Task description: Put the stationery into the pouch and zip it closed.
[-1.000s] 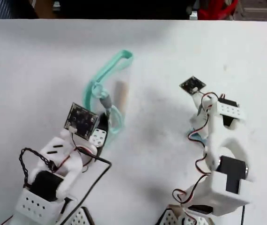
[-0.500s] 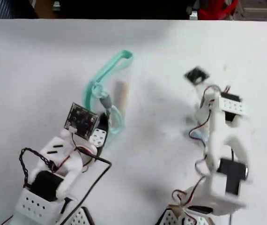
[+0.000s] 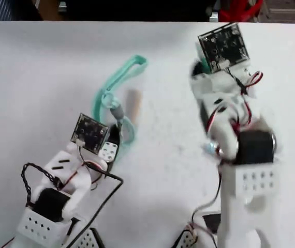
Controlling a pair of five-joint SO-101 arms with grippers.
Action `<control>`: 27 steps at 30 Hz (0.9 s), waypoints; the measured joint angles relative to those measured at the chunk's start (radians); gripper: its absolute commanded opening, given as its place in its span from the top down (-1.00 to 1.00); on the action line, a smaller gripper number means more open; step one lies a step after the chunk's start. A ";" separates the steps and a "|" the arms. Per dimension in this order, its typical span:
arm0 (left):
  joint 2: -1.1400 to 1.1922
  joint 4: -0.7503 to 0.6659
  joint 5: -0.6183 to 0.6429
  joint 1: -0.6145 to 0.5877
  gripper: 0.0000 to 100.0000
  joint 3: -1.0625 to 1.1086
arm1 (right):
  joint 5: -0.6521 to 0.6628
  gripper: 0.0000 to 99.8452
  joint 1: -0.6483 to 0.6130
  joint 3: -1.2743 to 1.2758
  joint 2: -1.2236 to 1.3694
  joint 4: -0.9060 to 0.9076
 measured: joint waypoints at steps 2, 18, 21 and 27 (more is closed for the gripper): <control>0.000 0.000 0.000 0.000 0.95 0.000 | -0.086 0.96 -0.083 -0.044 -0.017 -0.066; 0.000 0.000 0.000 0.000 0.95 0.000 | -0.207 0.96 -0.328 0.141 0.183 -0.545; 0.000 0.000 0.000 0.000 0.95 0.000 | -0.213 0.96 -0.322 0.141 0.238 -0.549; 0.000 0.000 0.000 0.000 0.94 0.000 | -0.215 0.97 -0.318 0.141 0.264 -0.534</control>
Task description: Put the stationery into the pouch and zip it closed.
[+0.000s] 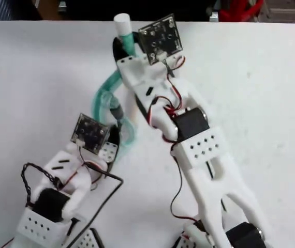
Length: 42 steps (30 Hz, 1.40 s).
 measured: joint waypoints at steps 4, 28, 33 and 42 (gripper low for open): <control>0.000 0.005 0.000 0.000 0.70 0.000 | -0.066 0.97 0.000 -0.002 0.000 0.110; 0.017 0.026 -0.002 -0.029 0.65 0.006 | -0.239 0.43 -0.114 -0.147 -0.074 0.560; 0.017 0.026 -0.003 -0.034 0.65 0.006 | -0.193 0.45 -0.129 -0.206 -0.117 0.628; 0.017 0.026 -0.003 -0.034 0.65 0.008 | -0.146 0.47 0.011 -0.334 -0.133 0.698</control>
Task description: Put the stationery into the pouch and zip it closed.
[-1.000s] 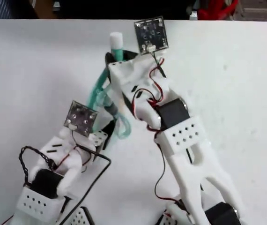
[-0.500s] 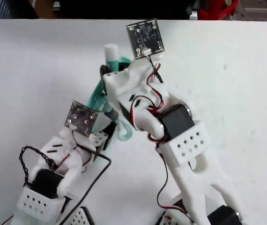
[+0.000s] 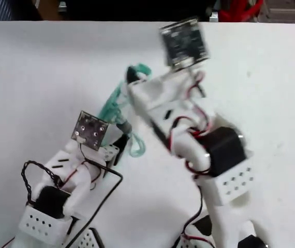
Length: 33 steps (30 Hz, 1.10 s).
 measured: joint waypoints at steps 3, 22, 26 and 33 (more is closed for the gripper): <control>0.000 0.000 0.000 0.000 0.65 0.000 | 0.009 0.61 0.035 -0.008 -0.002 0.035; 0.000 0.000 0.000 -0.006 0.74 0.000 | 0.222 0.94 -0.029 0.009 0.190 -0.058; 0.000 0.000 0.000 -0.008 0.74 0.000 | 0.222 0.96 -0.060 -0.132 0.261 0.023; 0.000 0.002 0.003 -0.011 0.60 0.002 | 0.282 0.96 -0.175 -0.443 0.474 0.385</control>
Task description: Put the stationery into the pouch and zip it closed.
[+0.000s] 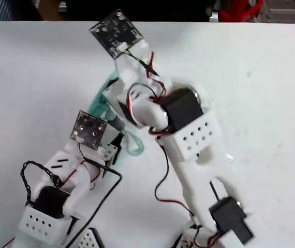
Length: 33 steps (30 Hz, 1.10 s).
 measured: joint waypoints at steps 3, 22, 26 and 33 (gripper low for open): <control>-0.006 0.000 0.000 -0.002 0.60 0.000 | 0.017 0.97 -0.009 -0.130 0.069 0.095; -0.005 -0.015 -0.072 0.031 0.95 0.014 | 0.031 0.60 -0.055 -0.051 -0.215 0.141; -0.017 -0.029 -0.084 0.078 0.95 0.038 | 0.031 0.61 -0.046 -0.051 -0.216 0.141; -0.017 -0.038 -0.167 0.130 0.95 0.051 | -0.003 0.61 0.078 0.126 -0.242 0.138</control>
